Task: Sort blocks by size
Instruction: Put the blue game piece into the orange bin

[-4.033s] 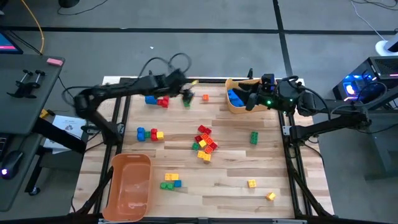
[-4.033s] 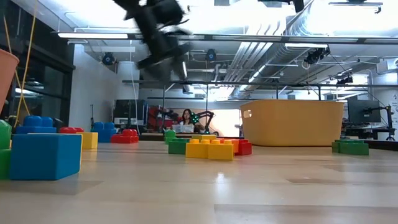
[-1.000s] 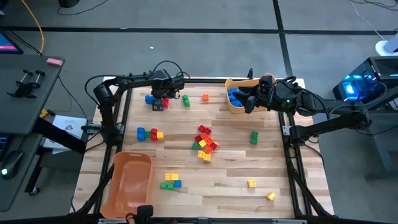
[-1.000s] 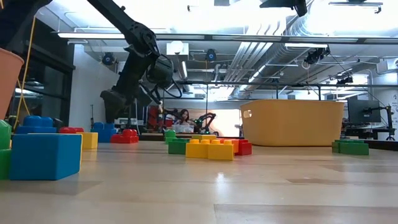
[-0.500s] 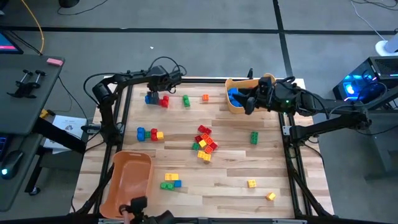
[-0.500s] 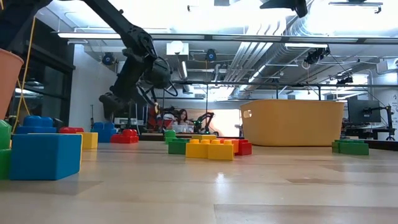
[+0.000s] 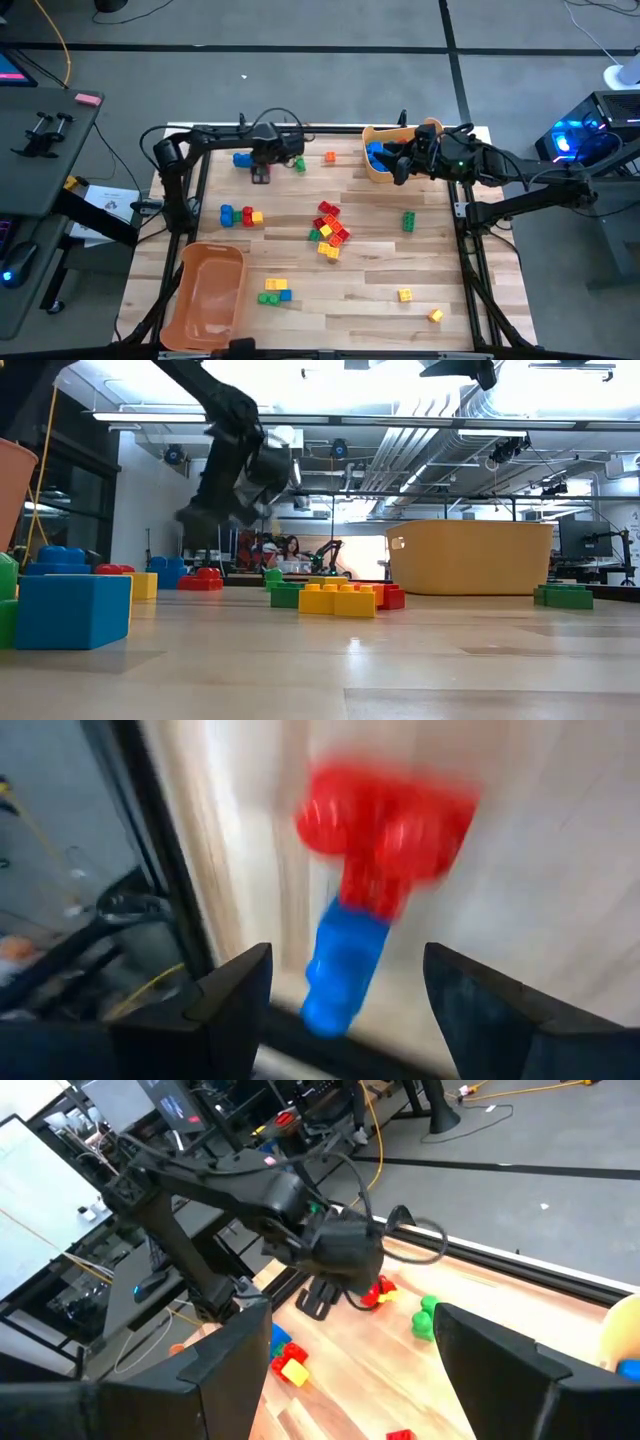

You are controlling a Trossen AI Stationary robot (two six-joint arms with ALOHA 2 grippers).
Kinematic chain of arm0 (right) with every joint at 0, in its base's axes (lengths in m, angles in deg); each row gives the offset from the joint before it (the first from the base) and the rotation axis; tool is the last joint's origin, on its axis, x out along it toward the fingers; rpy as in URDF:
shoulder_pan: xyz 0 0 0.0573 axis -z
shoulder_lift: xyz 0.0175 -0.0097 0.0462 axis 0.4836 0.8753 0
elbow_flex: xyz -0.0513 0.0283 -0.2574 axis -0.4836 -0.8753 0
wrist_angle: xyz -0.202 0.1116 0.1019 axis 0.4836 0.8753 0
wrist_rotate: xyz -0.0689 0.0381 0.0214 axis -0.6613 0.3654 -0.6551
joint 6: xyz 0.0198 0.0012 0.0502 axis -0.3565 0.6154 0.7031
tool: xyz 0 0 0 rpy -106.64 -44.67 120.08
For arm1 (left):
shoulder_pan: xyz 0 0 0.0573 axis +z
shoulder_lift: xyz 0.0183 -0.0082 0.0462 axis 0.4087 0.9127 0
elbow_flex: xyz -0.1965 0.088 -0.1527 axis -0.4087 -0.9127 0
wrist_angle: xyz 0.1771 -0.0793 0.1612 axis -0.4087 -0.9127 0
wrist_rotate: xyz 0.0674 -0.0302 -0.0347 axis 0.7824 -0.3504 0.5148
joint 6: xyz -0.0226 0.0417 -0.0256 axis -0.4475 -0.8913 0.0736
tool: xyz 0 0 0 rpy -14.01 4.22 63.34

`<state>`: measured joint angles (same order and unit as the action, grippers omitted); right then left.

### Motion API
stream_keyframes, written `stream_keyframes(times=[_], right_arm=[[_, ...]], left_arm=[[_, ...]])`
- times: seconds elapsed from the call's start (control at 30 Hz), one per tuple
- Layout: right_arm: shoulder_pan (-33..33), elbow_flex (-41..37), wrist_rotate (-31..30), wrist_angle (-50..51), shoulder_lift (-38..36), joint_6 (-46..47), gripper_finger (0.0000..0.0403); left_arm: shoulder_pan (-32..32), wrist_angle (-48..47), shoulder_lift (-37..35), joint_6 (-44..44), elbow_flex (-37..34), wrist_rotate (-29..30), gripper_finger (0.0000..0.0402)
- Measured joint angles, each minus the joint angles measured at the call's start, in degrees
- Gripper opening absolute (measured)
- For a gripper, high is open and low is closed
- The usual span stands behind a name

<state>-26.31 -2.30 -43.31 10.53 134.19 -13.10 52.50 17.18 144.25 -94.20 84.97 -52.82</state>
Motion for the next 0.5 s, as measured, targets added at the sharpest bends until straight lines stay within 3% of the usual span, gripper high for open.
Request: stream_keyframes(times=[0.17, 0.33, 0.5], right_arm=[[0.0, 0.0, 0.0, 0.3, 0.0, 0.1, 0.0275], [0.0, 0.0, 0.1, 0.8, 0.0, 0.0, 0.0275], [0.0, 0.0, 0.3, 1.5, 0.0, 0.1, 0.0275]], left_arm=[[1.1, -3.2, 2.1, -5.1, -2.5, 0.1, 0.0235], [3.0, -0.6, 2.6, -8.0, -2.3, -0.3, 0.0232], [4.9, -1.9, 2.5, -7.7, -2.2, 0.4, 0.0231]])
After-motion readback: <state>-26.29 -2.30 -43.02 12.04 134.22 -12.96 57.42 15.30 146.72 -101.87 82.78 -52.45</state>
